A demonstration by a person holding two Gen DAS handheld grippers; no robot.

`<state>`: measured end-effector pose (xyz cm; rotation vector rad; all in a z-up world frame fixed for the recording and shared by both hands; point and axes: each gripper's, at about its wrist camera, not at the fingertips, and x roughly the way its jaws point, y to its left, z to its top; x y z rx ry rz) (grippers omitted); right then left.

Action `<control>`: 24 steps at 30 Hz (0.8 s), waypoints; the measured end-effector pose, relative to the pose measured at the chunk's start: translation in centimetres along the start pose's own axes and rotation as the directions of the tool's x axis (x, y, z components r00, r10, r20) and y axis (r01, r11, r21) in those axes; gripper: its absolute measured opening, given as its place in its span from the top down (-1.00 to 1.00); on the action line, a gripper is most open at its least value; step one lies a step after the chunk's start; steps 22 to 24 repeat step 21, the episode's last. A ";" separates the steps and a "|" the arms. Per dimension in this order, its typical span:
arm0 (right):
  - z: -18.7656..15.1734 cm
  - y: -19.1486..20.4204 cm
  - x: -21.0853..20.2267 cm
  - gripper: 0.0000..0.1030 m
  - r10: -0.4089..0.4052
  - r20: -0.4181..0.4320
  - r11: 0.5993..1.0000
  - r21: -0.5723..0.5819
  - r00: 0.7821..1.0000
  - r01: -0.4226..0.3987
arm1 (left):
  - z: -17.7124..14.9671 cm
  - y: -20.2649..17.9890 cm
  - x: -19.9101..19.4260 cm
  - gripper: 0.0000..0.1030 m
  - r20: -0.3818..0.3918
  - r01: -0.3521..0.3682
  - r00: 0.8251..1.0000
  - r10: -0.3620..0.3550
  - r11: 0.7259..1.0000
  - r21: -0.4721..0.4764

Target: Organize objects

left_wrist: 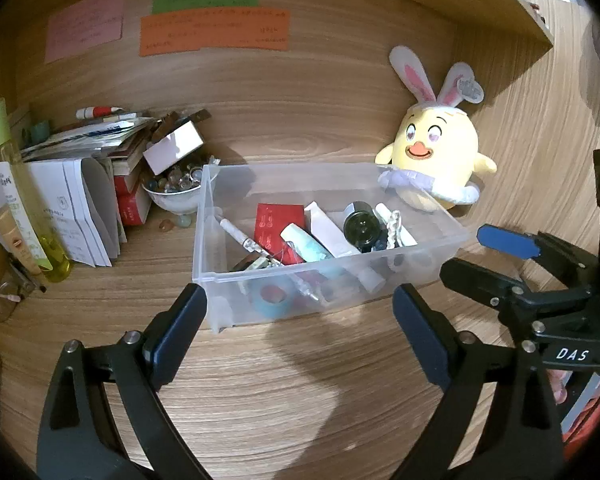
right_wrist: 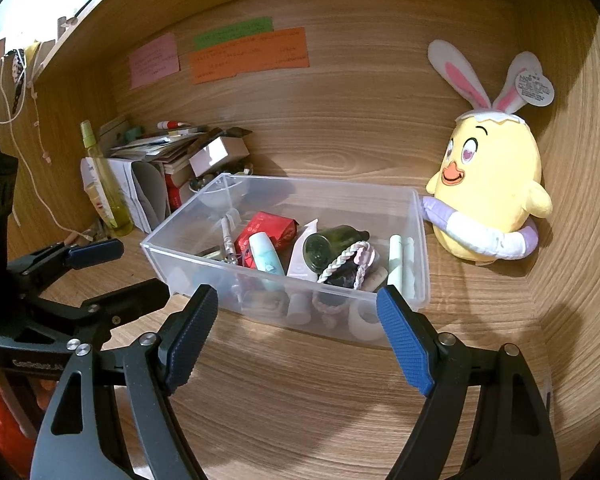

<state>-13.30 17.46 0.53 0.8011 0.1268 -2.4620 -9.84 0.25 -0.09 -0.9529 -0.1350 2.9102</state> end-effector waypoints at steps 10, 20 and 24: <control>-0.1 0.1 0.0 -0.55 0.000 -0.004 1.000 0.003 1.000 0.000 | -0.1 -0.2 -0.2 -0.86 0.002 0.009 1.000 -0.009 1.000 0.010; -0.2 -0.1 0.3 -0.56 -0.002 -0.014 1.000 0.012 1.000 0.002 | -0.1 0.2 -0.1 -0.87 -0.001 0.009 1.000 -0.009 1.000 -0.003; -0.2 -0.1 0.3 -0.56 -0.003 -0.014 1.000 0.012 1.000 0.003 | -0.1 0.2 0.0 -0.89 -0.007 0.010 1.000 -0.010 1.000 -0.008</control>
